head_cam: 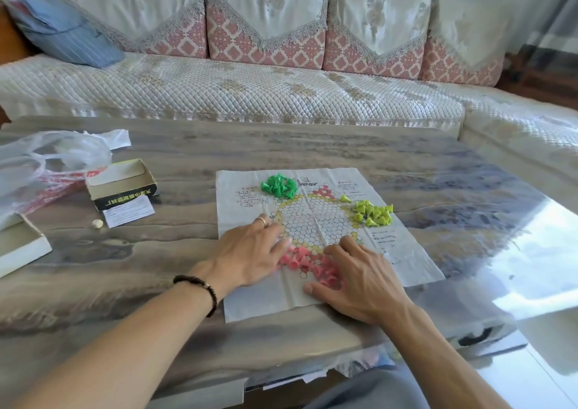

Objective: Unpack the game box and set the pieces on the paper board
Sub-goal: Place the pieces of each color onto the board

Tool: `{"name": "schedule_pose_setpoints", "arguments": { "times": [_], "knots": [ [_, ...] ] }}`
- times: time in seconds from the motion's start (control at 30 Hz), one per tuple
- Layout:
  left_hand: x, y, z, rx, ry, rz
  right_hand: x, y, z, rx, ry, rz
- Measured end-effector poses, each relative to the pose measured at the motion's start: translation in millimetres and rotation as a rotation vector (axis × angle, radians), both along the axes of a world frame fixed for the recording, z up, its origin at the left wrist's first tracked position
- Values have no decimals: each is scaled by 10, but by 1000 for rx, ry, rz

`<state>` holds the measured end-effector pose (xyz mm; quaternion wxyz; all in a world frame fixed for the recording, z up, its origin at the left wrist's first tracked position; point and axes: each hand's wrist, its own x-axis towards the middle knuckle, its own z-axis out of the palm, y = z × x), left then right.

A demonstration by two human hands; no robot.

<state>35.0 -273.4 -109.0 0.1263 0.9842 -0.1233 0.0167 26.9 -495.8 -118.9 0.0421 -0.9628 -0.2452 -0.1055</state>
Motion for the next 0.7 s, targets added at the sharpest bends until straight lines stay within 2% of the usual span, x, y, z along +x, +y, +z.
{"name": "schedule_pose_setpoints", "arguments": {
  "times": [0.1,0.23,0.4,0.47,0.6,0.7],
  "knots": [
    [-3,-179,28,-8,-16,-4,52,126,-25,1,-54,-3],
    [64,-271,0,-198,-10,-34,80,231,-28,38,-110,-3],
    [104,-64,7,-289,36,-56,48,31,153,265,195,-44],
    [106,46,47,-282,90,-51,42,-115,219,281,295,-55],
    [40,100,198,-304,312,-90,26,-220,253,258,378,-75],
    [18,49,240,-245,395,-161,12,-153,244,282,386,-73]
  ]
}}
